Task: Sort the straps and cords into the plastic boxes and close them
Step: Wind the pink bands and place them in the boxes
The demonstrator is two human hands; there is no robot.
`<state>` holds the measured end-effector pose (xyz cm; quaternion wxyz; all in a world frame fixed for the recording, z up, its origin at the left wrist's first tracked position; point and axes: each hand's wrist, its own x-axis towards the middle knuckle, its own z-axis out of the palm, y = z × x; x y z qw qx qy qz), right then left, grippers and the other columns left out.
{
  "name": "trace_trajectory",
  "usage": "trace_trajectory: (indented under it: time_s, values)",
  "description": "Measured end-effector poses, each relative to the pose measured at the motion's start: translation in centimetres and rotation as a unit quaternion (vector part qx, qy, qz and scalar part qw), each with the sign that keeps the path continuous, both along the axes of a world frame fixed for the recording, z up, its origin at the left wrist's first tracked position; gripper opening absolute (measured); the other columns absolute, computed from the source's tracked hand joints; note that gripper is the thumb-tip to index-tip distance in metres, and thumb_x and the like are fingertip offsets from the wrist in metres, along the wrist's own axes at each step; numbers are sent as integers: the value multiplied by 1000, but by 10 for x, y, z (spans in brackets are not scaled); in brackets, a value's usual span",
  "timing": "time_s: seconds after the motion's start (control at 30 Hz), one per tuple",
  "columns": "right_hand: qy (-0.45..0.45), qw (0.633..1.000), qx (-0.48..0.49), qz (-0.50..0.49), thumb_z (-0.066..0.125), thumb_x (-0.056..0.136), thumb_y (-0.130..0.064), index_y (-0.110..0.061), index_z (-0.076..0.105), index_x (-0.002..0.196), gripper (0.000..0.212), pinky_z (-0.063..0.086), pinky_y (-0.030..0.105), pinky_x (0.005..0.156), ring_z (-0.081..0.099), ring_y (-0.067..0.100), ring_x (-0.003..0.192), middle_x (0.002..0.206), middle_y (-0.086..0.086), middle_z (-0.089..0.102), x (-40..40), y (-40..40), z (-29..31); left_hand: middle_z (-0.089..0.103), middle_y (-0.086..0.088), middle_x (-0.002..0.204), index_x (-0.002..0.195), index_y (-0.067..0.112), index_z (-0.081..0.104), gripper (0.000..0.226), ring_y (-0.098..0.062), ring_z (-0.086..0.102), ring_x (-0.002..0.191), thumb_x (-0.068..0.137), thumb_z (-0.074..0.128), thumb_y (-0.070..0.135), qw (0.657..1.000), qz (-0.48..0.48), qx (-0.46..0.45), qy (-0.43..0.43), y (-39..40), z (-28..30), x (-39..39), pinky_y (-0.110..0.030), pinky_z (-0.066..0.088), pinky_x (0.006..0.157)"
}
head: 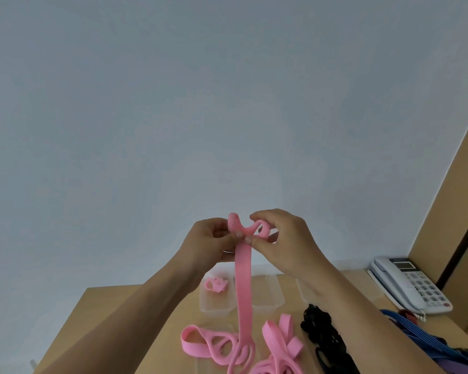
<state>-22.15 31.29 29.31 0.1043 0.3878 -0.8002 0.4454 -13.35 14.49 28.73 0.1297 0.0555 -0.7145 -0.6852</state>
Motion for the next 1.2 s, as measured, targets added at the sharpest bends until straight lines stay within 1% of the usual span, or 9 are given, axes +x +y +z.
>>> trace_trajectory:
  time_s: [0.1, 0.2, 0.3, 0.43, 0.63, 0.77, 0.93, 1.07, 1.2]
  values:
    - [77, 993, 89, 15, 77, 86, -29, -28, 74, 106, 21, 51, 21, 75, 61, 1, 78, 104, -14, 62, -1, -1, 5, 77, -20, 96, 109, 2, 70, 14, -33, 76, 91, 97, 65, 9, 1000, 10, 2, 5, 2, -3, -2, -42, 62, 84]
    - [59, 994, 90, 7, 75, 87, -27, -27, 74, 98, 11, 48, 19, 75, 62, 5, 83, 93, -15, 63, -2, -3, 5, 77, -19, 97, 110, 4, 71, 14, -32, 76, 91, 97, 65, 7, 1000, 15, 5, 17, 4, -4, -4, -43, 62, 84]
    - [70, 995, 74, -5, 76, 84, -19, -25, 75, 90, 9, 41, 12, 68, 60, 7, 80, 86, -12, 63, -3, -4, 6, 77, -18, 99, 114, 5, 68, 19, -33, 76, 93, 95, 67, 4, 999, 14, 31, 21, 4, -5, -4, -40, 63, 81]
    - [105, 994, 36, -5, 76, 79, -9, -21, 75, 78, 12, 45, 22, 63, 59, 11, 71, 76, -5, 64, -3, -5, 6, 76, -17, 108, 118, 3, 66, 23, -30, 74, 100, 96, 67, 7, 998, -13, 68, 8, 5, -7, -4, -35, 61, 84]
    - [140, 990, -3, -24, 76, 79, -6, -19, 78, 81, 14, 51, 31, 64, 61, 12, 69, 80, -3, 63, 2, -7, -6, 76, -6, 113, 117, 16, 72, 27, -23, 72, 106, 101, 60, 35, 996, -68, -9, -61, 4, -10, -1, -41, 57, 94]
    - [159, 986, -33, -41, 77, 78, -3, -16, 77, 75, 13, 52, 32, 61, 61, 14, 68, 79, -3, 60, 6, -10, -11, 74, -15, 114, 111, 12, 75, 26, -32, 71, 107, 102, 60, 30, 996, -79, 27, -36, 3, -10, 0, -36, 58, 91]
    - [191, 980, -29, -53, 76, 74, 4, -8, 63, 63, 21, 46, 30, 53, 52, 16, 61, 76, -2, 52, 9, -11, -17, 73, -17, 119, 115, 8, 74, 30, -34, 69, 113, 96, 65, 29, 990, -125, 50, -28, 1, -10, -1, -43, 54, 102]
    - [176, 984, 1, -28, 74, 78, 3, -11, 70, 71, 16, 51, 32, 61, 57, 17, 69, 85, -2, 55, 7, -8, -20, 73, -19, 115, 110, 7, 77, 26, -34, 70, 110, 97, 61, 23, 989, -120, 83, -34, 0, -13, 0, -36, 57, 94]
    - [128, 992, 1, 9, 72, 82, -3, -20, 80, 88, 20, 55, 28, 73, 65, 14, 80, 94, -1, 63, 10, -7, -20, 72, -20, 118, 116, 2, 73, 24, -32, 70, 111, 96, 60, 8, 990, -112, 80, -28, -2, -14, 0, -36, 56, 97]
